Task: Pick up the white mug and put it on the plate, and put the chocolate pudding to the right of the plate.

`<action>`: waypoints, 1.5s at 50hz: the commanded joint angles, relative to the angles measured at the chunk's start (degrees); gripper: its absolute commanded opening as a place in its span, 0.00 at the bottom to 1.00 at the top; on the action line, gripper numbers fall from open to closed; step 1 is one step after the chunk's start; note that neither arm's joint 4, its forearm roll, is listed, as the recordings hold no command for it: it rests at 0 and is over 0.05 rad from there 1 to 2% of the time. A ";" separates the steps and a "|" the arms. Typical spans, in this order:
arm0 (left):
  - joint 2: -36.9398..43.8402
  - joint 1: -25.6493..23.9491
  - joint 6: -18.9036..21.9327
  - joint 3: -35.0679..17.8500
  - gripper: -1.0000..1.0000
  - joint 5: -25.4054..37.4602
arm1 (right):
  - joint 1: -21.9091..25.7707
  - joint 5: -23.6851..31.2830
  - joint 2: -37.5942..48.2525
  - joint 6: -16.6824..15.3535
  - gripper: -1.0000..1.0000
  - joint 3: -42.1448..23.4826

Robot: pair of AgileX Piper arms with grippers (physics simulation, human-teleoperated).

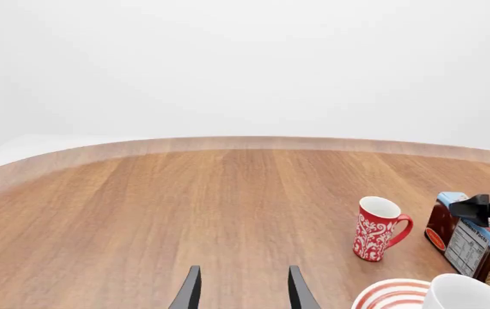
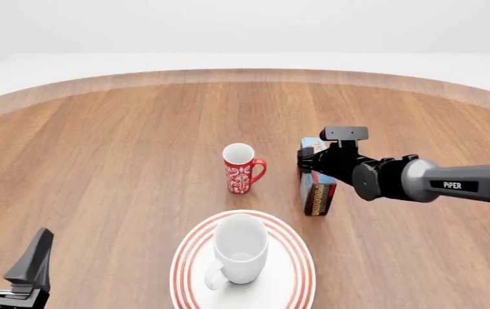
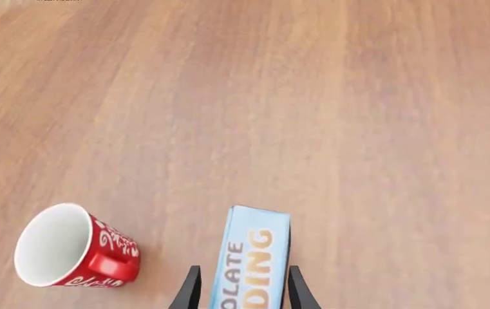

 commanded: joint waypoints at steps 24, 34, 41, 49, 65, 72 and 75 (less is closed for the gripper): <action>0.13 -0.08 0.04 0.00 1.00 -0.16 | -1.84 -0.19 3.51 -1.51 1.00 0.96; -0.03 -0.07 0.03 0.00 1.00 0.00 | -1.72 -0.17 3.88 -2.03 0.00 1.08; -0.01 -0.09 0.05 0.00 1.00 -0.01 | -1.44 -0.01 3.71 -2.05 0.00 1.11; -0.04 -0.09 0.05 0.00 1.00 0.00 | -1.35 0.12 3.48 -1.99 0.00 1.20; -0.05 -0.08 0.06 0.00 1.00 0.01 | -1.07 1.11 1.16 -1.83 0.00 1.01; -0.08 -0.05 0.03 0.00 1.00 0.02 | -1.04 1.46 -0.28 -1.78 0.00 1.03; -0.06 -0.13 0.09 0.00 1.00 0.02 | -1.14 1.62 -0.92 -2.00 0.00 1.08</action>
